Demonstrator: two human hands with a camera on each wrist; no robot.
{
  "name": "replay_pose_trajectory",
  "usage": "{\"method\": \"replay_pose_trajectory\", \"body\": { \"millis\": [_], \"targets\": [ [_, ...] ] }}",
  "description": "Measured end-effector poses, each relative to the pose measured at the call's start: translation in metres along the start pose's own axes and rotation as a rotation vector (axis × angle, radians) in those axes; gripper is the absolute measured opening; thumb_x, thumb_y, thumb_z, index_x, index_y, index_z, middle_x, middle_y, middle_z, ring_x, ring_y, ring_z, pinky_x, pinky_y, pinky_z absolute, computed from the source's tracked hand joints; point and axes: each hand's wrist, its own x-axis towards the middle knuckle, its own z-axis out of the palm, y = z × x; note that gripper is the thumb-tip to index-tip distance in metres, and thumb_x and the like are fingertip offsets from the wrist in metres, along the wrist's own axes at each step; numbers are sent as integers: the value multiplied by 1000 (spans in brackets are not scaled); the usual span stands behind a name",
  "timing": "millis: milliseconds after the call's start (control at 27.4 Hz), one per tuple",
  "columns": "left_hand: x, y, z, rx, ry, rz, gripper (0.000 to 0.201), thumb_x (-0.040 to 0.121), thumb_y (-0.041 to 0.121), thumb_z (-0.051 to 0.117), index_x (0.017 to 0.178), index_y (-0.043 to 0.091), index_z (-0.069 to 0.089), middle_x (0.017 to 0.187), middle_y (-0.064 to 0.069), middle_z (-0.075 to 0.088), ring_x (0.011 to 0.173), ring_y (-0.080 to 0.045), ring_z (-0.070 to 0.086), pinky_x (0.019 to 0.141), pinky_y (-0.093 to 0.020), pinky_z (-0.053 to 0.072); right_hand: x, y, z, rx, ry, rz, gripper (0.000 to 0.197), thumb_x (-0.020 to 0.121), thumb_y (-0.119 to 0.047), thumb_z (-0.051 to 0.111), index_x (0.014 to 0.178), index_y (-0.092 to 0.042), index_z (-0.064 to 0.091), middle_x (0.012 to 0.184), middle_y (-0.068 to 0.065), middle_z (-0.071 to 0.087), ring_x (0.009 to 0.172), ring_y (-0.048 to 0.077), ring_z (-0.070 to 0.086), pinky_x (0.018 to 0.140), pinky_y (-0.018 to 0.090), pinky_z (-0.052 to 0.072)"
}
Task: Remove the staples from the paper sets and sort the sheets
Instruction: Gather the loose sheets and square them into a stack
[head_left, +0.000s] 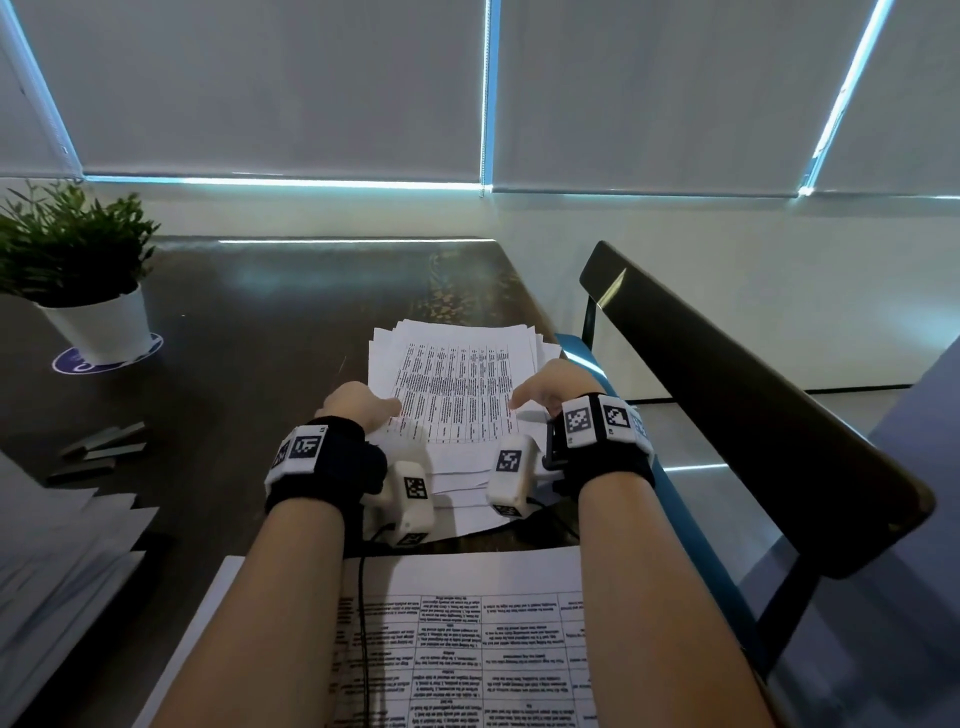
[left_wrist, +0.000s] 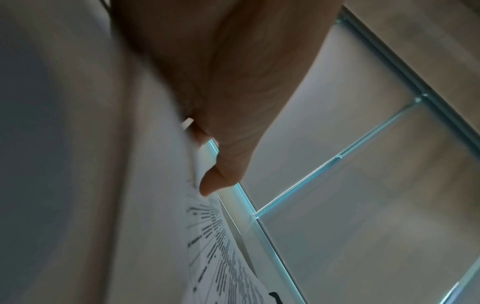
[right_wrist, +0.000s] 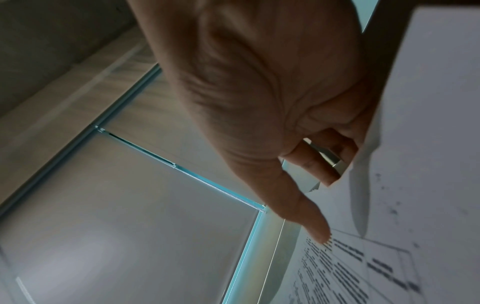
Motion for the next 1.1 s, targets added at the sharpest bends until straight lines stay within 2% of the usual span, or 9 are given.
{"method": "replay_pose_trajectory", "body": {
  "millis": [110,219,292,402,548,877,951,1060,1097],
  "targets": [
    [-1,3,-3,-70,-1,15,32,91,33,58,93,1,52,86,-10,57,72,-22,52,59,-30,37,1,5,1,43,22,17,19,88,-12,71,98,3,62,105,16,59,89,25,54,74,30,43],
    [4,3,2,39,-11,0,49,89,44,58,109,0,56,117,-15,58,106,-31,53,88,-35,43,1,6,0,73,32,15,23,88,-9,70,73,-6,53,96,12,56,87,24,54,74,30,42],
    [3,1,6,137,30,-36,61,87,51,58,123,1,56,132,-20,51,122,-36,46,102,-38,39,1,4,0,55,21,7,15,88,-12,71,88,-1,59,97,12,55,88,25,54,76,30,42],
    [4,2,9,136,26,-21,62,88,52,56,119,-2,58,129,-20,55,121,-36,48,101,-40,41,-1,3,1,27,1,9,33,88,-13,72,115,3,61,100,13,55,90,26,54,77,31,43],
    [9,1,11,81,28,-15,50,91,49,53,107,2,60,121,-18,60,114,-35,54,101,-40,41,0,4,2,32,8,12,32,88,-11,71,115,3,61,100,12,55,92,26,54,79,32,44],
    [9,0,17,82,60,-71,62,91,54,48,124,1,54,136,-21,46,128,-38,38,106,-41,29,8,10,4,125,14,6,16,89,-8,70,100,-3,59,91,10,57,81,22,57,79,33,46],
    [11,-1,16,30,50,-47,57,89,49,54,114,-1,58,127,-21,53,120,-37,46,99,-39,37,11,12,4,132,24,-1,21,88,-8,70,105,-1,61,93,10,58,85,24,59,81,34,48],
    [10,-1,8,-151,-19,88,27,87,28,62,86,1,60,93,-14,62,81,-28,59,67,-29,43,13,14,2,178,45,-11,17,89,-8,69,101,-4,58,84,6,55,72,18,56,81,34,48],
    [9,-1,6,-206,-21,123,22,85,22,64,87,1,59,91,-13,63,77,-26,59,66,-29,43,16,16,1,187,47,-8,14,89,-9,68,97,-4,58,81,4,54,70,17,55,78,33,48]
  ]
}}
